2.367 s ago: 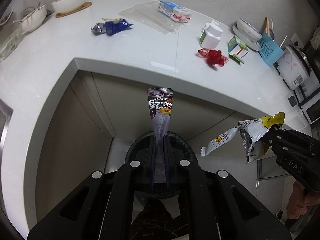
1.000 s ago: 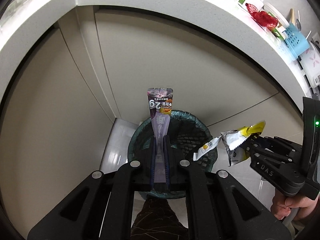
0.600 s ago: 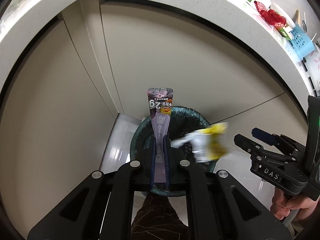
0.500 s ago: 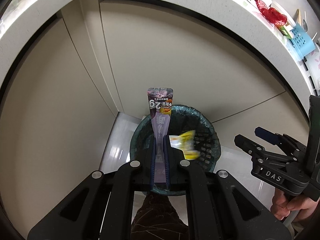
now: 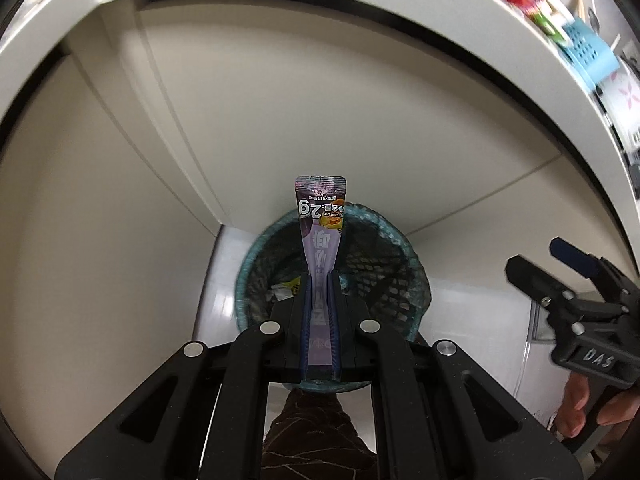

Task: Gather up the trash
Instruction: 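Open the right tool to drop the yellow bag into the wastebasket, then open the left tool to drop the purple wrapper into the wastebasket, then grasp the blue cookie packet with the left tool while the right tool grasps the white pill bottle, then carry the cookie packet toward the wastebasket with the left tool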

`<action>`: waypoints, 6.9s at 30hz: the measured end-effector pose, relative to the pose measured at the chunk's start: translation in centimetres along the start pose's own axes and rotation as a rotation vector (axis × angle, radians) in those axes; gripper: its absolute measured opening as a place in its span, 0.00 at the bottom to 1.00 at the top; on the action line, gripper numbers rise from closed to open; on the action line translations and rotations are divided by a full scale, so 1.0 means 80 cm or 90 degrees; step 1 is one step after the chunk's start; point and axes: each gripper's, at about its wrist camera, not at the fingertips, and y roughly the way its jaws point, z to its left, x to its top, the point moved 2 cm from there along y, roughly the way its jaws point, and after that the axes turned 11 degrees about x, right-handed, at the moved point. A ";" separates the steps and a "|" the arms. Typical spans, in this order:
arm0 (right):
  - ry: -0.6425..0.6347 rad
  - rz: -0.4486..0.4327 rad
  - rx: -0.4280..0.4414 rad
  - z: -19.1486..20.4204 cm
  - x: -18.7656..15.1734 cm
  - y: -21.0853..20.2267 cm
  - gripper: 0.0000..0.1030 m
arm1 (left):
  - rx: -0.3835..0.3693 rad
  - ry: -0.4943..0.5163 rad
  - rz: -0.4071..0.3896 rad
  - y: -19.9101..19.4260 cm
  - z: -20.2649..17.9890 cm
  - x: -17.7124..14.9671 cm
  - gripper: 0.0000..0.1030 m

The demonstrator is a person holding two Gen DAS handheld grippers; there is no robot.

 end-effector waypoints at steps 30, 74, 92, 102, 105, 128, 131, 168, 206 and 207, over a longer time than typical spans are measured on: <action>0.047 -0.008 -0.059 -0.062 -0.002 -0.032 0.92 | -0.033 0.113 0.002 0.037 -0.088 0.009 0.49; -0.045 -0.142 -0.042 0.013 0.154 -0.218 0.92 | 0.016 -0.022 -0.176 -0.201 0.025 0.138 0.94; -0.052 -0.162 -0.063 -0.018 0.248 -0.227 0.92 | 0.057 -0.072 -0.174 -0.203 0.077 0.269 0.93; -0.087 -0.125 -0.031 -0.004 0.303 -0.173 0.92 | 0.101 -0.109 -0.121 -0.145 0.117 0.316 0.93; -0.106 -0.114 -0.025 0.009 0.313 -0.152 0.90 | 0.117 -0.105 -0.106 -0.125 0.125 0.324 0.93; -0.142 -0.044 0.014 0.045 0.347 -0.091 0.73 | 0.100 -0.029 -0.080 -0.056 0.136 0.380 0.70; -0.135 -0.041 0.022 0.046 0.348 -0.088 0.73 | 0.109 -0.030 -0.088 -0.063 0.134 0.377 0.71; -0.104 -0.033 0.032 0.045 0.347 -0.079 0.35 | 0.053 0.076 -0.121 -0.065 0.093 0.400 0.28; -0.056 -0.139 0.015 0.041 0.304 -0.183 0.34 | 0.062 0.020 -0.186 -0.183 0.063 0.322 0.28; -0.056 -0.142 0.015 0.043 0.302 -0.186 0.34 | 0.063 0.022 -0.187 -0.186 0.062 0.318 0.27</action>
